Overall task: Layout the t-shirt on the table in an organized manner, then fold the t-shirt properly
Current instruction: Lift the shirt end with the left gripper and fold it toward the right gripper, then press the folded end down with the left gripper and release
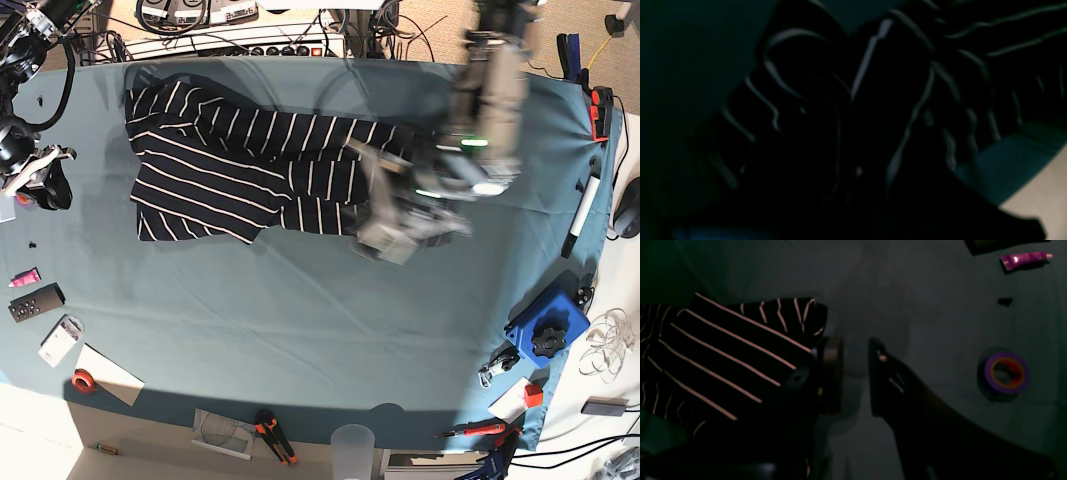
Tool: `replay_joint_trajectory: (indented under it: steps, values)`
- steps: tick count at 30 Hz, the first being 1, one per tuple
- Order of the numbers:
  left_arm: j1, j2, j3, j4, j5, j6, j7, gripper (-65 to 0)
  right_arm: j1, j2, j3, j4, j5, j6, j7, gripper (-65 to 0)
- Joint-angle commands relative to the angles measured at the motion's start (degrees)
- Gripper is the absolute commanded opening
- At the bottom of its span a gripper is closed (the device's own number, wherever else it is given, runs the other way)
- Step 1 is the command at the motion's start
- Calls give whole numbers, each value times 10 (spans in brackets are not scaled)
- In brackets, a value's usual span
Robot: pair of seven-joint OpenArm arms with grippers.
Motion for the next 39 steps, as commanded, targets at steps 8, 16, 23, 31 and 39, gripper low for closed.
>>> replay_joint_trajectory:
  steps: [8,16,23,31,39]
  values:
    - [-55,35,89,-79,48,66,-15,-650,5,14,4,7,9,3,15,-512]
    - [-67,35,99,-78,47,44,-24,-472,5,14,4,7,9,3,15,-512]
    - [-88,35,99,-28,-16,45,-19,-330,5,14,4,7,8,3,18,-512]
    - [-68,35,98,90,80,70,-25,-330,5,14,4,7,-6,3,20,-512]
    - [-16,9,98,67,293,183,-44,-331,5,14,4,7,-6,3,19,-512]
